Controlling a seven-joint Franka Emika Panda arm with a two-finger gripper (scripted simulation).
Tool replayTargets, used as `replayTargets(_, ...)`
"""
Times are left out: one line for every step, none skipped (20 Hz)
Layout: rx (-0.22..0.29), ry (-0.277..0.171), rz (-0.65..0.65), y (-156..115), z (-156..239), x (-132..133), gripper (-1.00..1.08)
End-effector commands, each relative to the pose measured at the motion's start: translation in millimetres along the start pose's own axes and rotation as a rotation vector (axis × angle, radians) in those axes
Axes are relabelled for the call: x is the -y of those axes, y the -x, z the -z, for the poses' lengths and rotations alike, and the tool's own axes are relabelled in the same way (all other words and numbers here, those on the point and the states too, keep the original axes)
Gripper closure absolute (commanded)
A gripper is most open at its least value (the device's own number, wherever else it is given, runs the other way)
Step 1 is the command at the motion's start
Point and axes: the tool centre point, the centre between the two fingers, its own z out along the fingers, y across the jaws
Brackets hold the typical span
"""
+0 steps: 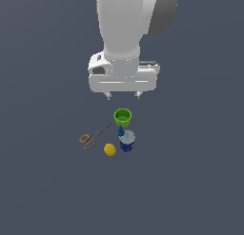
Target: Pick up a designated object from a clutter of objects.
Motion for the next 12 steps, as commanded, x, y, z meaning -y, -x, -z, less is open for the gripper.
replayTargets(0.0,0.0,0.0,0.0,0.0,0.0,-0.92)
replayTargets(-0.001,0.0,0.001,0.0,0.3,0.3,-0.92)
replayTargets(-0.003,0.002,0.005,0.0,1.1,1.4,-0.92)
replayTargets(-0.007,0.003,0.012,-0.1,2.5,3.1,-0.92)
replayTargets(-0.012,0.006,0.021,-0.1,4.4,5.5,-0.92)
replayTargets(-0.018,0.009,0.032,-0.1,6.8,8.5,-0.92)
replayTargets(-0.025,0.012,0.044,0.0,9.3,11.6,-0.92)
replayTargets(-0.03,0.015,0.054,0.0,11.3,14.0,-0.92)
replayTargets(-0.033,0.017,0.06,0.0,12.6,15.7,-0.92)
replayTargets(-0.035,0.018,0.064,0.0,13.4,16.7,-0.92)
replayTargets(-0.036,0.018,0.065,0.0,13.6,17.0,-0.92)
replayTargets(-0.035,0.018,0.063,0.0,13.2,16.5,-0.92)
